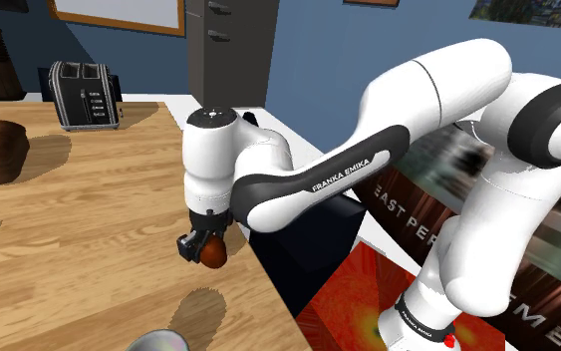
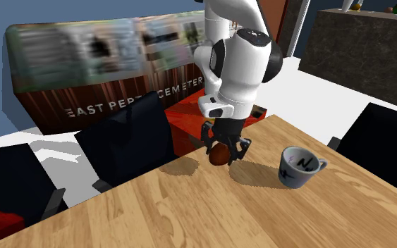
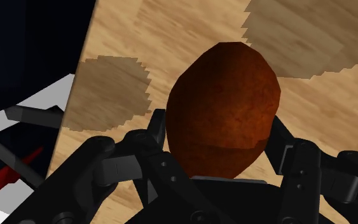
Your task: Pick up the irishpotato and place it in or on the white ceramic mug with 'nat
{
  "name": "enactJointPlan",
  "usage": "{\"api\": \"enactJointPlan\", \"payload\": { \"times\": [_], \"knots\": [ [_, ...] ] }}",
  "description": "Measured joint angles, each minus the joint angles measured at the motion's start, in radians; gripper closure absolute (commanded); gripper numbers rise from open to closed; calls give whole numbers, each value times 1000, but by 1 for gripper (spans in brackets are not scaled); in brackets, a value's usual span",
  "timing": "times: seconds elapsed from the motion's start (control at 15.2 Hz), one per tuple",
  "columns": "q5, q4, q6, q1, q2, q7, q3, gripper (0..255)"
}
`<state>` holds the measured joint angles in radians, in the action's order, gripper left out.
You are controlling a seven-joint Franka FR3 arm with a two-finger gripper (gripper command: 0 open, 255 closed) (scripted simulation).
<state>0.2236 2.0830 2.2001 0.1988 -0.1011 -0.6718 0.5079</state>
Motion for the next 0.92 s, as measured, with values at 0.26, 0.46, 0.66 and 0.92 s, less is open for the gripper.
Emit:
{"api": "enactJointPlan", "payload": {
  "times": [0.26,0.46,0.66,0.92],
  "knots": [
    [-23,-27,-49,-2,27,20,3,255],
    [-36,-49,-82,-3,42,31,4,255],
    [-50,-74,-121,-4,60,44,5,255],
    [-64,-110,-171,-4,78,57,6,255]
  ]
}}
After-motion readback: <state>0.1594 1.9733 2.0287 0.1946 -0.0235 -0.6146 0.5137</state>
